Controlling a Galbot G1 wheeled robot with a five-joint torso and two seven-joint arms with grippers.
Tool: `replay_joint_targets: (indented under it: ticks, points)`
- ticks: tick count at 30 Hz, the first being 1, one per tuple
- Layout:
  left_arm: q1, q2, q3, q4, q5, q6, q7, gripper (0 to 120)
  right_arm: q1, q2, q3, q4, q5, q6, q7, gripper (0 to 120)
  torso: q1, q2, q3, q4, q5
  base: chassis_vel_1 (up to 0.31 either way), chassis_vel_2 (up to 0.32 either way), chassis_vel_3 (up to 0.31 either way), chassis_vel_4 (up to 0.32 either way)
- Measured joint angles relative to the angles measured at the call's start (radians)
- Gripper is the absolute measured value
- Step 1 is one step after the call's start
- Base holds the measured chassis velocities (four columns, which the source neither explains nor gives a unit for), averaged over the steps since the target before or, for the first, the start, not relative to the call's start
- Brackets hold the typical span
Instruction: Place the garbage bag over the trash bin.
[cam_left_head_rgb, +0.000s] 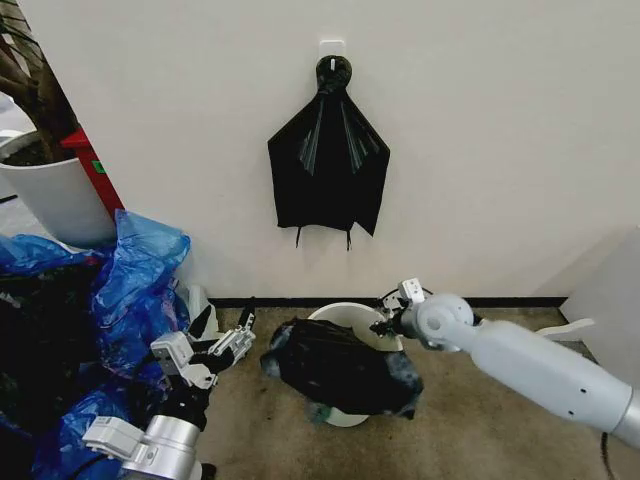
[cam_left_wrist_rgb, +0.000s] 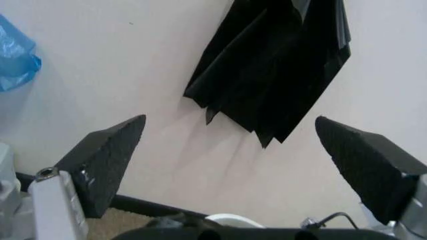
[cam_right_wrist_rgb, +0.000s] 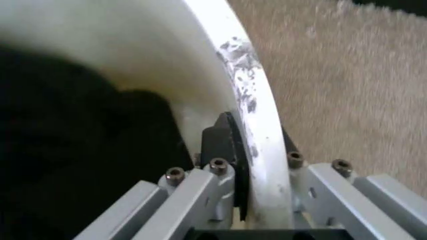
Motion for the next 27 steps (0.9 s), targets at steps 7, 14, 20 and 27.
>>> replay_joint_targets:
  ticks: [7,14,20,27]
  points:
    - [-0.01,0.006,-0.027,-0.012,-0.02,-0.002,-0.007,100,-0.164,-0.065,0.217,0.187,0.156,0.061,0.226,0,0.0,0.0,0.0,-0.0003,-0.0006,0.0,0.0,0.0,0.0]
    - [-0.042,0.014,-0.082,-0.013,-0.083,-0.004,-0.034,100,-0.439,-0.061,0.437,0.299,0.11,0.221,0.334,0,0.0,0.0,0.0,-0.0008,-0.0005,0.0,0.0,0.0,0.0]
    - [-0.058,0.01,-0.119,-0.01,-0.11,-0.005,-0.04,100,-0.538,-0.025,0.552,0.359,0.129,0.324,0.485,0,0.0,0.0,0.0,-0.0004,-0.0009,0.0,0.0,0.0,0.0]
    - [-0.059,-0.006,-0.142,-0.003,-0.116,-0.006,-0.044,100,-0.586,0.033,0.61,0.446,0.183,0.446,0.649,0,0.0,0.0,0.0,-0.0003,-0.0011,0.0,0.0,0.0,0.0]
